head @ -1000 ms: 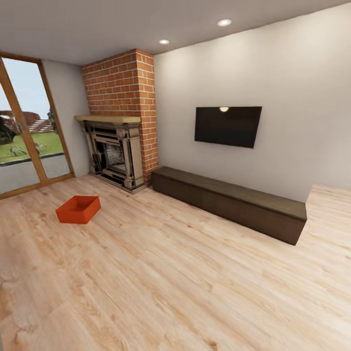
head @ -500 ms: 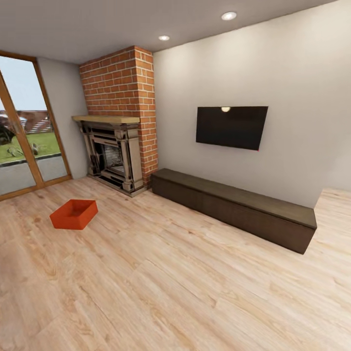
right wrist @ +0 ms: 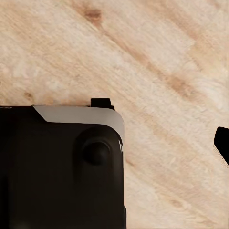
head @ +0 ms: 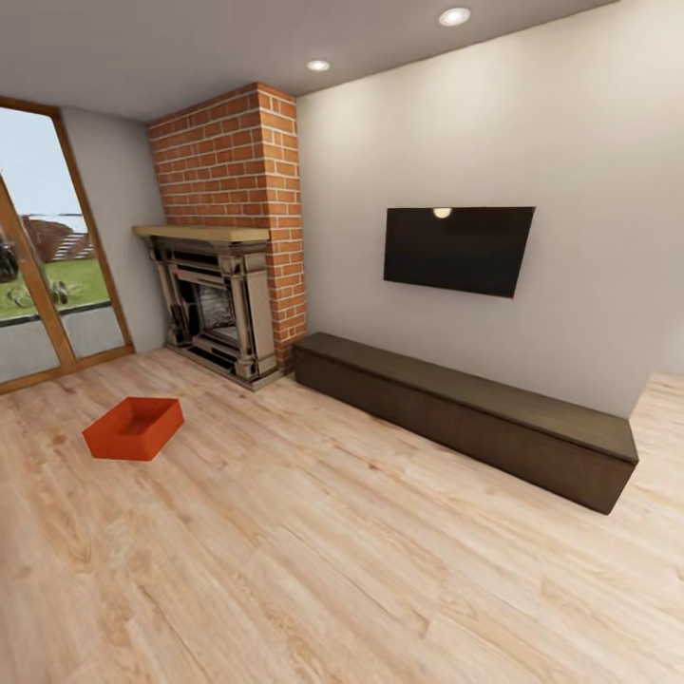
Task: Move the two storage containers from the living room to the garage. In the garage, place one container on the floor and stack the other container on top of it (either order is fine).
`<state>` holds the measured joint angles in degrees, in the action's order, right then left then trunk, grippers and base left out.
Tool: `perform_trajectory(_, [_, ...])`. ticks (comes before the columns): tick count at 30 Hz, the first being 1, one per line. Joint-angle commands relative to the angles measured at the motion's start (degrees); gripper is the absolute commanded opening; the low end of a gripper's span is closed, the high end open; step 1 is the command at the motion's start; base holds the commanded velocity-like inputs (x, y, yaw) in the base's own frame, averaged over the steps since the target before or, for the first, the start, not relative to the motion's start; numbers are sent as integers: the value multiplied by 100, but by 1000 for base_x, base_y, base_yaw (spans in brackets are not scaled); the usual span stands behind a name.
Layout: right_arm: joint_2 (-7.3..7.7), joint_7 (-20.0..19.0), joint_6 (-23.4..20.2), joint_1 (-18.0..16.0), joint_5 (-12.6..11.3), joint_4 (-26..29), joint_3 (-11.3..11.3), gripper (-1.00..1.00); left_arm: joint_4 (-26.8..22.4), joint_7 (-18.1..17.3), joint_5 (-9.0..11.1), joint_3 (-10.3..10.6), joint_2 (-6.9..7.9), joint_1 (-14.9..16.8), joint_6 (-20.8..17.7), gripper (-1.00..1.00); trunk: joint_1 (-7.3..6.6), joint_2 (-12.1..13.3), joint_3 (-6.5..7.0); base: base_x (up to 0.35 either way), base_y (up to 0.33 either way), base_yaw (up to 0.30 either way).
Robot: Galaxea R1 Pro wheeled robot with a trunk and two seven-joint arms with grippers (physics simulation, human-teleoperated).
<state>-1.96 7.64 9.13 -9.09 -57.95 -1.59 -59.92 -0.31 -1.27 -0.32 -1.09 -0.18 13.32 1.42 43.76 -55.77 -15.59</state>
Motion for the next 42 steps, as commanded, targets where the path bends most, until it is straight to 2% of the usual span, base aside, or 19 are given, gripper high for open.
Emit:
perform_trajectory(1, [-6,1,21,-5,-41,-16,-46,100,4,-13,-3,-12,0,4,15,100,4,-4,-7,321,0,0])
perform_trajectory(19, [-6,1,21,-5,-41,-16,-46,100,4,-13,-3,-12,0,4,16,100,4,-4,-7,321,0,2])
perform_trajectory(42, [-6,1,22,-5,-40,-16,-46,100,4,-13,-3,-12,0,4,16,100,4,-4,-7,321,0,66])
